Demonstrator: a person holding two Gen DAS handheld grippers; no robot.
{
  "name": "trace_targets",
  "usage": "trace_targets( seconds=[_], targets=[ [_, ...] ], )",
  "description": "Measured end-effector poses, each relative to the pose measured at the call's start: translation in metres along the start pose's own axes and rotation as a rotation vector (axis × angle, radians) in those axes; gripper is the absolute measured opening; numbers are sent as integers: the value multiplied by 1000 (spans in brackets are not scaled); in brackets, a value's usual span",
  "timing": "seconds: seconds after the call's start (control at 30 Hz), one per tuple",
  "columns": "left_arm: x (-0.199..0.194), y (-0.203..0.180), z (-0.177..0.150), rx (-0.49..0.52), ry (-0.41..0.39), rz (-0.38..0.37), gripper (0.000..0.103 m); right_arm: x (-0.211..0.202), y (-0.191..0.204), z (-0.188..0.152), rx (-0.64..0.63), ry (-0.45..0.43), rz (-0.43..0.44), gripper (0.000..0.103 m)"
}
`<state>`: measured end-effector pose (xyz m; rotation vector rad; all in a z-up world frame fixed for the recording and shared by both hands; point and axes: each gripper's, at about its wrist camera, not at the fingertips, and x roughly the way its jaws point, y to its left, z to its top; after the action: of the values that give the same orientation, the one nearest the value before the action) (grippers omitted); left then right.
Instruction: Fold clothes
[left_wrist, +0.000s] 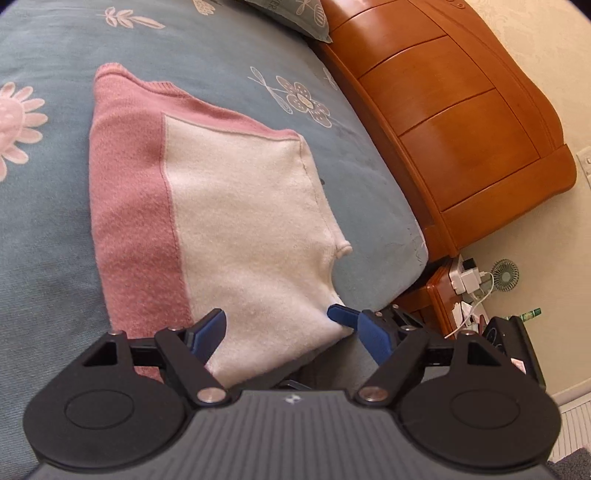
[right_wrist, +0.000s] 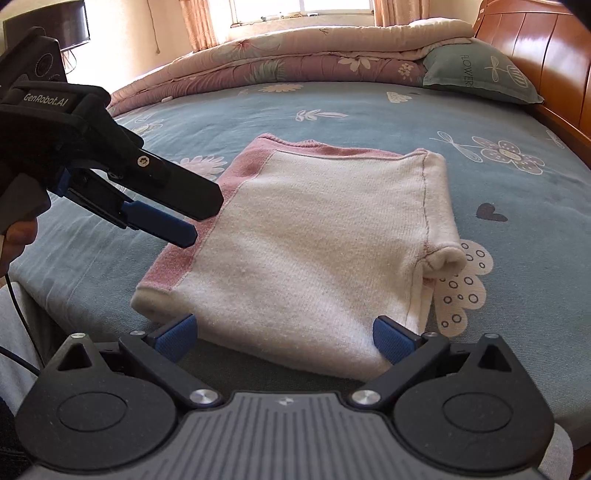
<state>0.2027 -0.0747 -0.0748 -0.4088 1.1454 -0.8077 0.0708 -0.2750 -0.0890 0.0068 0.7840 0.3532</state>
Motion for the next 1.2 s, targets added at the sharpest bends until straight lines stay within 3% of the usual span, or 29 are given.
trace_targets(
  seconds=[0.03,0.1,0.2,0.33,0.47,0.6,0.83,0.97,1.07,1.2],
  targets=[
    [4,1,-3,-7,15,-3,81,-3,0,0,-1,-4,1,103],
    [15,9,-9,-60,59,65,80,-9,1,0,-5,-14,1,103],
    [4,8,-10,-77,30,39,80,-16,6,4,-22,-33,21,103],
    [-15,-7,-4,-9,-45,106,84,-5,13,11,-12,-1,57,103],
    [-18,-10,3,14,-66,154,84,9,17,7,9,64,21,103],
    [-14,-17,16,61,-64,176,84,5,20,8,3,61,16,103],
    [1,-28,44,160,-131,312,85,1,18,9,12,51,-4,103],
    [25,-6,45,102,-68,312,87,-1,14,11,25,39,-2,103],
    [18,-14,44,129,-75,310,89,-3,11,16,26,28,0,103],
    [0,-17,54,130,-148,304,89,-4,2,32,18,-7,-6,103]
  ],
)
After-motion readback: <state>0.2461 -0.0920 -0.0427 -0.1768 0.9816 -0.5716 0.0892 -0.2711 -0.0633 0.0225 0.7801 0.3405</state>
